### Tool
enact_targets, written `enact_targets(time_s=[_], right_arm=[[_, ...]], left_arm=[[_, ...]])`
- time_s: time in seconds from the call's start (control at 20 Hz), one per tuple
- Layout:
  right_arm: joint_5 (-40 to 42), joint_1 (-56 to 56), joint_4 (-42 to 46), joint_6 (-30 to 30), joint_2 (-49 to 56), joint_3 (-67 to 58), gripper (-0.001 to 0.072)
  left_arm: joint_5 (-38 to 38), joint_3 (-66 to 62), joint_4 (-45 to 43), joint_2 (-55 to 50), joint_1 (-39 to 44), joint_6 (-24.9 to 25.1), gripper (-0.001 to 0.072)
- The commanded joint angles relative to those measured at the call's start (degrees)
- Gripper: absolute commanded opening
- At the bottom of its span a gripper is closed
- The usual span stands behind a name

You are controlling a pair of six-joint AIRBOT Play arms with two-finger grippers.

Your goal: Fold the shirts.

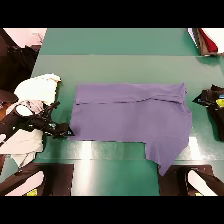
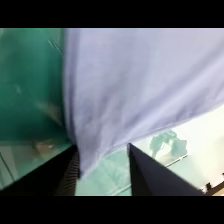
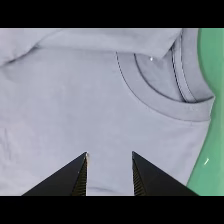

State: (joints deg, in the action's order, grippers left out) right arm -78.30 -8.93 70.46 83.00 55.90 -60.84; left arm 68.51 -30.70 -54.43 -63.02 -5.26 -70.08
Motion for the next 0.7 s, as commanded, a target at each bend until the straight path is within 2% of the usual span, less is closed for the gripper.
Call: enact_targets(time_s=[0.0,0.15,0.25,0.35,0.65], right_arm=[[-3.98,-2.14,0.31,0.04,-0.26,0.24,0.0328],[-9.68,-9.35,0.37,0.04,-0.28,2.47,0.0328],[-12.11,-14.58,1.86,0.07,-0.28,8.2,0.033],[-11.74,-17.9,3.58,0.07,-0.28,16.33,0.04],[-6.82,-18.95,4.42,0.07,-0.26,30.51,0.04]], left_arm=[[-2.05,-0.09,0.63,0.07,1.9,0.44,0.0031],[-1.6,-3.45,0.66,0.37,1.88,0.46,0.0023],[-1.44,-6.32,0.94,0.55,1.88,0.46,0.0024],[-1.4,-8.68,0.96,0.52,1.88,0.5,0.0024],[-1.86,-10.62,2.08,0.52,1.88,0.61,0.0024]])
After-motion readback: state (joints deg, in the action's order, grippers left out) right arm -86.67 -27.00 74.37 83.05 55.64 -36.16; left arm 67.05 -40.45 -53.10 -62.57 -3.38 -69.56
